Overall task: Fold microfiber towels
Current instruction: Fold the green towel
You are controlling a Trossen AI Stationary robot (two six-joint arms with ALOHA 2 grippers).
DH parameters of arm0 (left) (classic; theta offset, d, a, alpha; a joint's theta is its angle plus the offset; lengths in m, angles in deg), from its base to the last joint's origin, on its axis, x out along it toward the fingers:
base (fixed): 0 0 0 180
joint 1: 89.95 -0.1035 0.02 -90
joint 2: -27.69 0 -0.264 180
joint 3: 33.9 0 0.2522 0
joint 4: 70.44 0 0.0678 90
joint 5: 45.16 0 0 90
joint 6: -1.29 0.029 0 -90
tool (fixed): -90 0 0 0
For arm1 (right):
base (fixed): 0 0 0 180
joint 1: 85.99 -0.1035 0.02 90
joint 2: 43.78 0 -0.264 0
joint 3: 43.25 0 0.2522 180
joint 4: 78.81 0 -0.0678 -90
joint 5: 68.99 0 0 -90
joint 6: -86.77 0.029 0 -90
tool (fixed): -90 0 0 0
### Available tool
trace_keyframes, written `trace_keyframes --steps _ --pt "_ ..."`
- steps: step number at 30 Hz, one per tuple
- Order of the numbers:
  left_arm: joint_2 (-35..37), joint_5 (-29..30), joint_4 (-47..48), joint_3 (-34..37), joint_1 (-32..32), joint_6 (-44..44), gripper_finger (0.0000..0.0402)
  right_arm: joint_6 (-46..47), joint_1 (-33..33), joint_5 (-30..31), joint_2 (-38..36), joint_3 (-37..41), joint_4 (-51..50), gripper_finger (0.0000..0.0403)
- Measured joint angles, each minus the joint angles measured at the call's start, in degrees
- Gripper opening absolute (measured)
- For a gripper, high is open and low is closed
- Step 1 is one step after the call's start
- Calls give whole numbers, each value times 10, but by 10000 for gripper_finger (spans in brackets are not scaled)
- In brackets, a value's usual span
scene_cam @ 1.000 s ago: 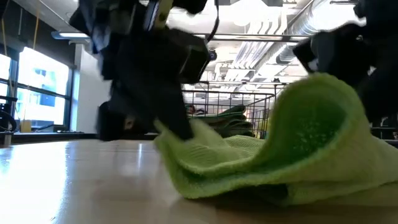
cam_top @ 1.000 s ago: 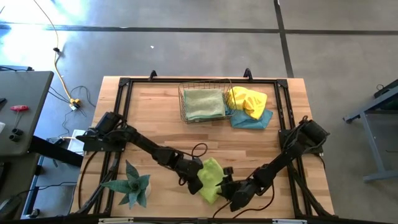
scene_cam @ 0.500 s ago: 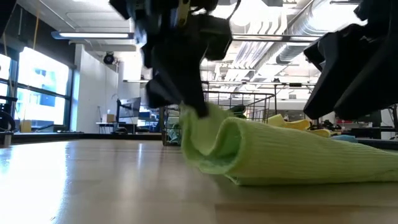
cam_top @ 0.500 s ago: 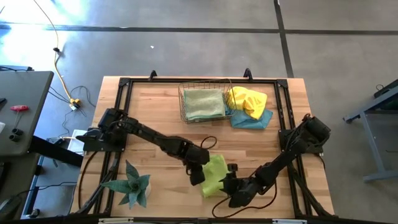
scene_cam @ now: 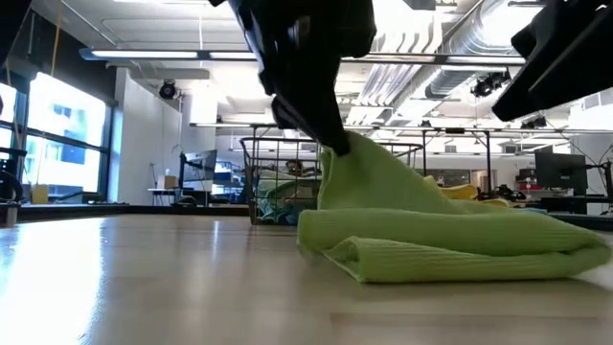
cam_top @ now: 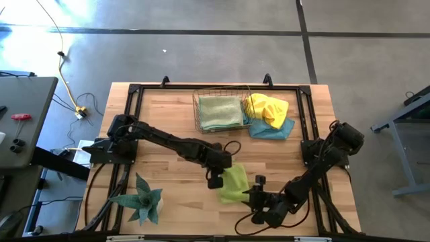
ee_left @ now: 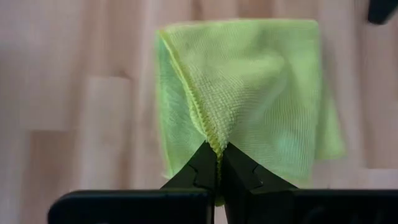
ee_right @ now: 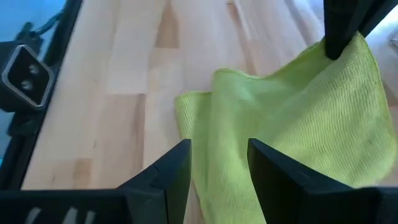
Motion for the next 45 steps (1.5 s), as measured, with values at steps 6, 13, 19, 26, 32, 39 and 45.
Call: trace_keyframes --steps 6,13,19,26,32,39,45 --pt "0 -13 20 0 -18 -10 0 43 -1 6 -1 0 -16 151" --pt "-28 -44 37 0 -7 -46 4 67 16 22 -1 0 -26 151" --pt "-42 -19 30 0 -2 -46 29 119 47 -18 5 0 -48 151" --pt "-27 -24 36 0 -10 -42 95 197 77 -58 5 0 -67 151" --pt "-15 -88 53 0 -10 -46 147 195 85 -79 5 1 -101 151" --pt "0 -122 28 -1 17 -49 159 122 78 -83 5 38 -85 151" --pt "-8 -81 -43 0 75 -38 154 82 75 -82 5 66 -13 151"
